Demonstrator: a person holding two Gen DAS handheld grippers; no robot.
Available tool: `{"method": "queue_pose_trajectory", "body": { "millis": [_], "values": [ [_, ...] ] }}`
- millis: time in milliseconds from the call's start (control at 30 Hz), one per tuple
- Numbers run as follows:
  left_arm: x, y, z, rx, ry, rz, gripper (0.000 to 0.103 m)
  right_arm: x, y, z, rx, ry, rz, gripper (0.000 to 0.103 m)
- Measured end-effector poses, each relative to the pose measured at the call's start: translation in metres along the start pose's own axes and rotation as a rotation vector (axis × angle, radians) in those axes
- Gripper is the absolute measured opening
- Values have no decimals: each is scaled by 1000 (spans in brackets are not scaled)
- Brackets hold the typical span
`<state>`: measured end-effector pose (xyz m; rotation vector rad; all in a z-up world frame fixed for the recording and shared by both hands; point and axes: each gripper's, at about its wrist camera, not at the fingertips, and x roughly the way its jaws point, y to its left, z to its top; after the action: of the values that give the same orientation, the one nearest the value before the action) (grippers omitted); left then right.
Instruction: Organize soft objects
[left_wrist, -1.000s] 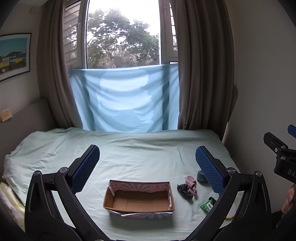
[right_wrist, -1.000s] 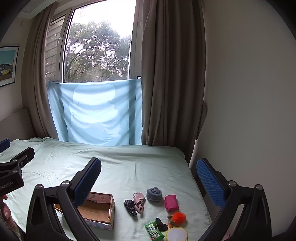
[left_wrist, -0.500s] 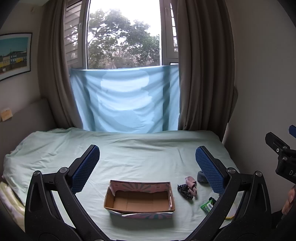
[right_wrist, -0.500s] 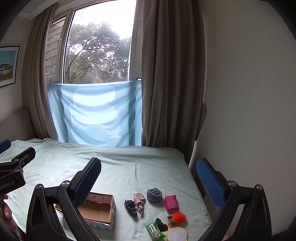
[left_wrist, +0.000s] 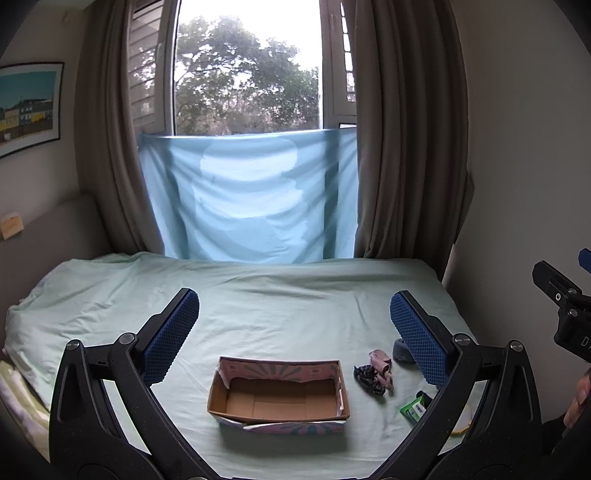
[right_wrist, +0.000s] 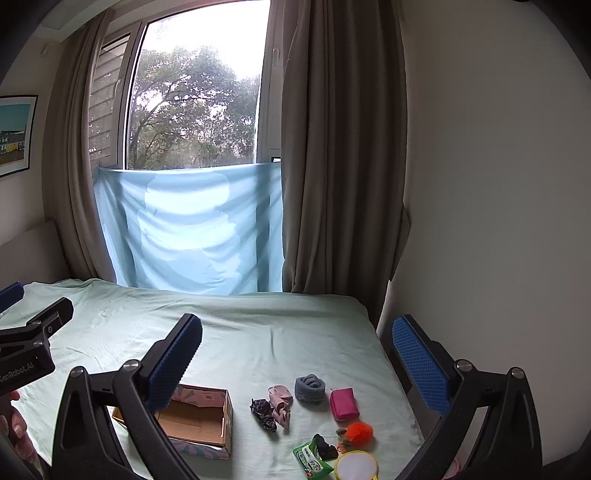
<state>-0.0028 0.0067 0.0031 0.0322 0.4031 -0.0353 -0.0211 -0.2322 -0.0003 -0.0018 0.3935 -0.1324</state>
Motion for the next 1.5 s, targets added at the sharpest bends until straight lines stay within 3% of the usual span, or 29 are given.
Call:
{"method": "queue_pose_trajectory", "body": {
  "millis": [1167,1367,1500],
  "values": [
    [3,5,1,-5,12,-23,103,-5,6,-1,-5,0,-14,103],
    [22,5,8,3,68,-75,103,0,7,5,-1,26,-34,103],
    [49,-5,5,21,126,-151,103,13,0,6,16,63,-67,103]
  ]
}}
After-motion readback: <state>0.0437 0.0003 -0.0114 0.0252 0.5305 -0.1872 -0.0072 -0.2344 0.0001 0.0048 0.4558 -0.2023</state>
